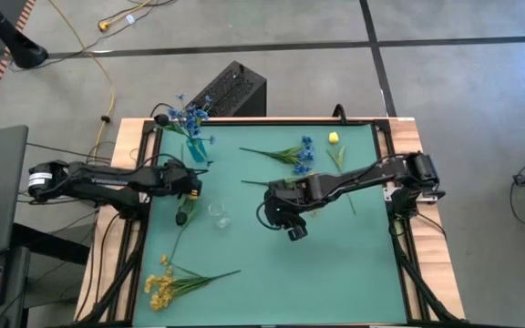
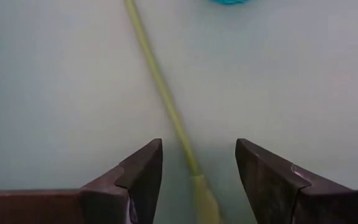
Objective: Sort flowers into vase by color
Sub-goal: Put the black flower into the blue vase
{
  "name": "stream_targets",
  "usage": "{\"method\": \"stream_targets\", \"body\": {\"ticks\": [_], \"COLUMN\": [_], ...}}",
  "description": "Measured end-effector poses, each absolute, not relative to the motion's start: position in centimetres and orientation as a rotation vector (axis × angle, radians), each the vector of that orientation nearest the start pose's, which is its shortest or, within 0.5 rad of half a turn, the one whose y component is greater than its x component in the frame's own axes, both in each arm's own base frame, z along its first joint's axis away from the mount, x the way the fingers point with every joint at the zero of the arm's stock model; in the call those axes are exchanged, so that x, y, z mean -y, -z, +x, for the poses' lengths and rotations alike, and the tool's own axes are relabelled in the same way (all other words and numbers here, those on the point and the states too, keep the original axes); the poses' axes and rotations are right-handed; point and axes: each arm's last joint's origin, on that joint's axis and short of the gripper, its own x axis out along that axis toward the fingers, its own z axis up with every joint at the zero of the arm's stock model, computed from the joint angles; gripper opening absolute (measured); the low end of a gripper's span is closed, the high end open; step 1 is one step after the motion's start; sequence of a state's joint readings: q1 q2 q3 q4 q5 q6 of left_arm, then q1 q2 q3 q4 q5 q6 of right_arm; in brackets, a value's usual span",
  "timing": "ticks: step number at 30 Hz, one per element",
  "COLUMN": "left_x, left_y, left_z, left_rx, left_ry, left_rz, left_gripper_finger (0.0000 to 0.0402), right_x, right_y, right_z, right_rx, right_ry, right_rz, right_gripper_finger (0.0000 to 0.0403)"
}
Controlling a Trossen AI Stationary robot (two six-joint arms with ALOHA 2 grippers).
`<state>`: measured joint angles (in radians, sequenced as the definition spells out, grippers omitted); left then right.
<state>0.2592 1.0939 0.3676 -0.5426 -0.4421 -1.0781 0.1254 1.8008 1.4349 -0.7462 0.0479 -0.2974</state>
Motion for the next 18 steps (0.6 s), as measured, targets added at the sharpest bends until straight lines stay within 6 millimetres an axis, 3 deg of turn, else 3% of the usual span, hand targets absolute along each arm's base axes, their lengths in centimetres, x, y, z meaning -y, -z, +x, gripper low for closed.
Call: {"method": "stream_targets", "body": {"ticks": [9,18], "left_x": [-4.9,-4.9], "left_y": [-11.5,-11.5], "left_z": [13.5,13.4], "left_rx": [-0.755,-0.775], "left_ry": [-1.235,-1.234], "left_rz": [-0.768,-0.723], "left_gripper_finger": [0.018,0.0075], "right_x": [-3.4,-3.4], "right_y": [-24.2,-24.2], "right_z": [37.2,37.2], "right_rx": [-1.1,-1.1], "right_ry": [-0.184,-0.186], "right_rz": [-0.31,-0.312], "right_gripper_finger": [0.0195,0.0195]}}
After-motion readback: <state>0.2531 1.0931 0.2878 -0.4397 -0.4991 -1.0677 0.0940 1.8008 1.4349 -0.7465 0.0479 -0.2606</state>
